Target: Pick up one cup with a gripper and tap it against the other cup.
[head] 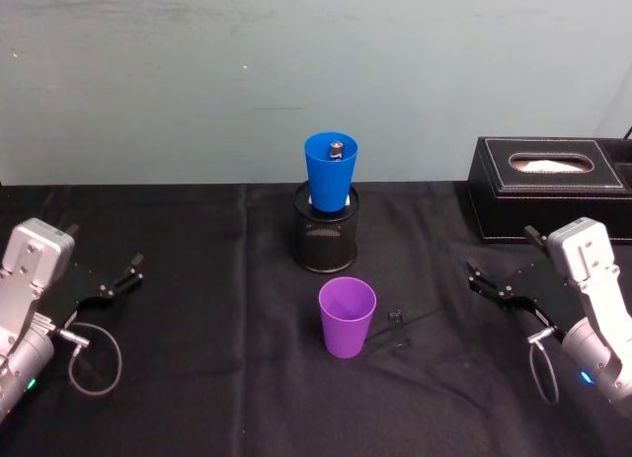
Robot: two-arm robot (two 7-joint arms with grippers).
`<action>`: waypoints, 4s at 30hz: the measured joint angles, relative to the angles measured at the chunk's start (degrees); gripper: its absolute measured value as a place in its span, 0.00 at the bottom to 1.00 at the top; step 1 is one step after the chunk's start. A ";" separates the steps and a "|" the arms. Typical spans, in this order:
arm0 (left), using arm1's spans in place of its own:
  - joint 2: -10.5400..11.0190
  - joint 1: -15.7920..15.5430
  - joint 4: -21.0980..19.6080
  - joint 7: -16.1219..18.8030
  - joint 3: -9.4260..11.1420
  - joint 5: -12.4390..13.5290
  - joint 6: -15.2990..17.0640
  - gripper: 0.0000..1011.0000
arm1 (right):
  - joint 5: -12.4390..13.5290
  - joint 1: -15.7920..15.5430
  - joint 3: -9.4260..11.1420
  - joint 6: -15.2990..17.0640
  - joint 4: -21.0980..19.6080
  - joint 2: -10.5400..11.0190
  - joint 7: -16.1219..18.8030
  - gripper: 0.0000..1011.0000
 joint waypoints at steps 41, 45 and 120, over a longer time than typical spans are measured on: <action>0.00 0.00 0.00 0.00 0.00 0.00 0.00 0.99 | 0.00 0.00 0.00 0.00 0.00 0.00 0.01 0.99; 0.00 0.00 0.00 0.00 0.00 0.00 0.00 0.99 | 0.00 0.00 0.00 0.00 0.00 0.00 0.01 0.99; 0.00 0.00 0.00 0.00 0.00 0.00 0.00 0.99 | 5.23 -3.17 -3.26 -9.08 -0.07 -5.43 24.68 0.99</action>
